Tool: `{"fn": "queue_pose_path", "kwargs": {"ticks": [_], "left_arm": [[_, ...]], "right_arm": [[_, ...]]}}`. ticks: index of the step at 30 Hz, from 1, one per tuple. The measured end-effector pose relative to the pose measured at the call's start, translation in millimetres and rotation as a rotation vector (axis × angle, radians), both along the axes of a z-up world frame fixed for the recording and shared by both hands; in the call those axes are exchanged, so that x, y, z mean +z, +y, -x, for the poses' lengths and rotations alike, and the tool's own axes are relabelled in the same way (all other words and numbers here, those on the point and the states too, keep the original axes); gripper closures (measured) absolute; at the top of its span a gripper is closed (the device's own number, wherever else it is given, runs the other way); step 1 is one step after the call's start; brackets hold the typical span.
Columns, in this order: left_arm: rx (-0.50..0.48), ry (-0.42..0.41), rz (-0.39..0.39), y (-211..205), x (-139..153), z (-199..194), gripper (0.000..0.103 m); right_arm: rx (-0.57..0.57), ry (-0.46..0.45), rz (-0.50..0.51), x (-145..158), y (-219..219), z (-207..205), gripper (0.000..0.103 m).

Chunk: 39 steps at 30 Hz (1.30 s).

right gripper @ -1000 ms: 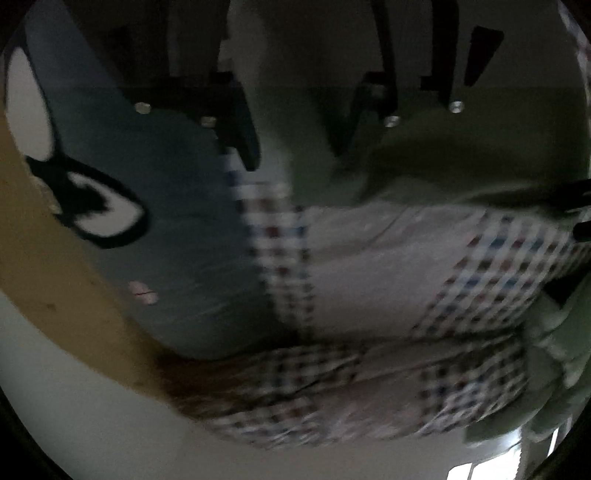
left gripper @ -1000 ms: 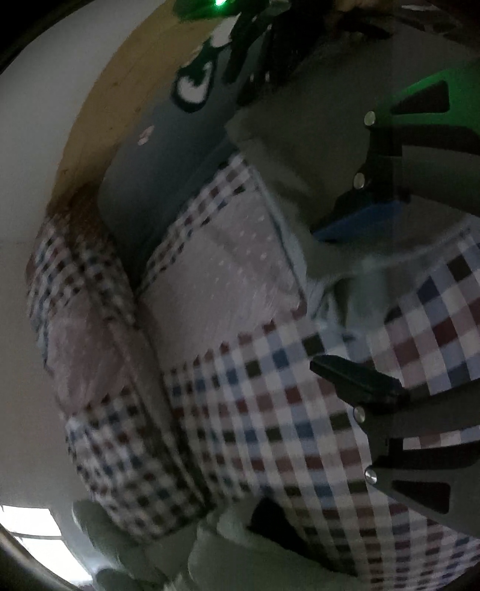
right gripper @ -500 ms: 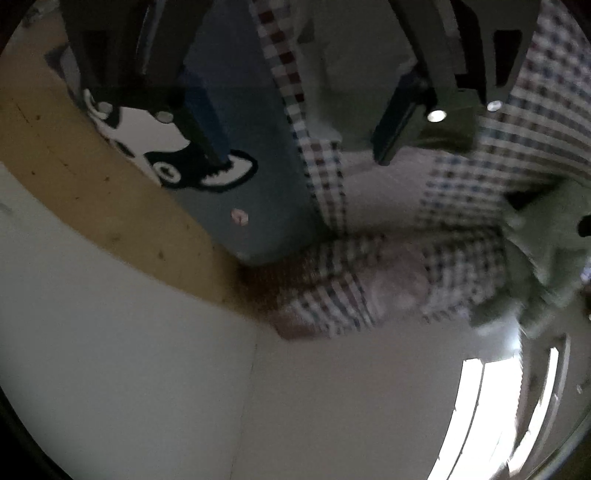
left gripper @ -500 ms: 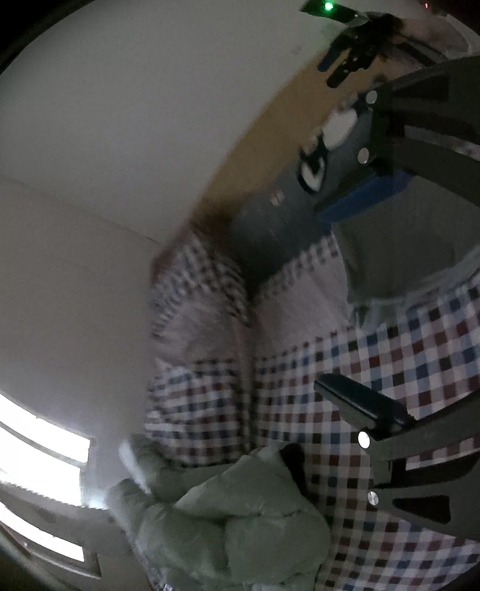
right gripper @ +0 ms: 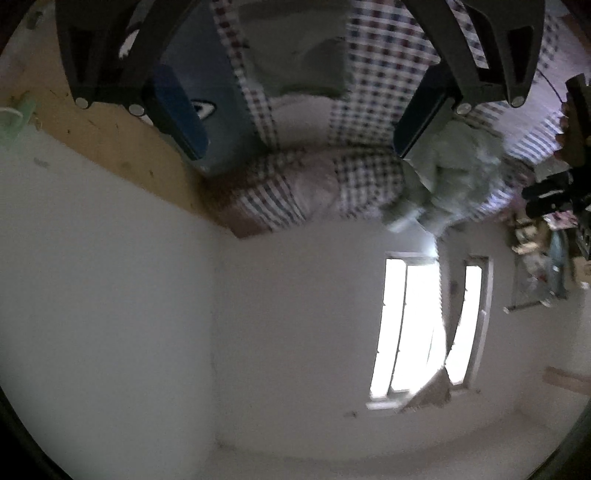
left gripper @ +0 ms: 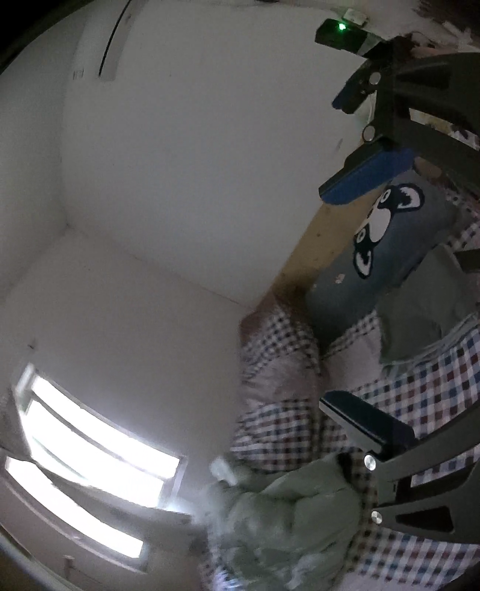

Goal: Fold clothes

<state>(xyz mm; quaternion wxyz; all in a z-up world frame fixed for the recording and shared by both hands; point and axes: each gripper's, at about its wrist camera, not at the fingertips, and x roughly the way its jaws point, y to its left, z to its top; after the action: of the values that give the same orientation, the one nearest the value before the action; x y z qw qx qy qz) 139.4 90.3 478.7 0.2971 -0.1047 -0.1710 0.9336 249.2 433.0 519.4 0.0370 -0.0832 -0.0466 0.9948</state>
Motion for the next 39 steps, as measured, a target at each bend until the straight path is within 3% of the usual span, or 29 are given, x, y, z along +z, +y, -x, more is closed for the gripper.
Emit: {"fn": "queue_pose_path", "kwargs": {"ticks": [4,10,14,21,29,33,39], "left_arm": [[0.042,0.047,0.028,-25.5,7.5,-37.3,0.001],[0.129,0.049,0.052,-62.9,-19.8,-61.8,0.001],[0.181,0.023,0.048,-85.3,-51.2,-66.3,0.001],[0.254,-0.015,0.054,-107.8,-121.6,-62.2,0.001],[0.305,-0.138,0.224,-90.3,-234.0,-6.1,0.001],[0.301,-0.230,0.292,-77.1,-295.4,35.7,0.001],[0.332,-0.368,0.356,-64.2,-371.6,99.9,0.001]], "right_arm": [[0.055,0.076,0.003,15.1,-32.5,-38.3,0.000],[0.175,0.086,0.038,4.1,-79.9,-49.9,0.000],[0.239,0.089,0.040,-20.5,-106.2,-46.1,0.000],[0.352,0.011,0.066,-75.4,-133.3,-20.4,0.000],[0.328,-0.100,0.056,-183.9,-174.5,48.7,0.000],[0.321,-0.214,0.101,-267.3,-189.1,114.9,0.000],[0.187,-0.421,0.196,-381.0,-182.4,206.7,0.000]]}}
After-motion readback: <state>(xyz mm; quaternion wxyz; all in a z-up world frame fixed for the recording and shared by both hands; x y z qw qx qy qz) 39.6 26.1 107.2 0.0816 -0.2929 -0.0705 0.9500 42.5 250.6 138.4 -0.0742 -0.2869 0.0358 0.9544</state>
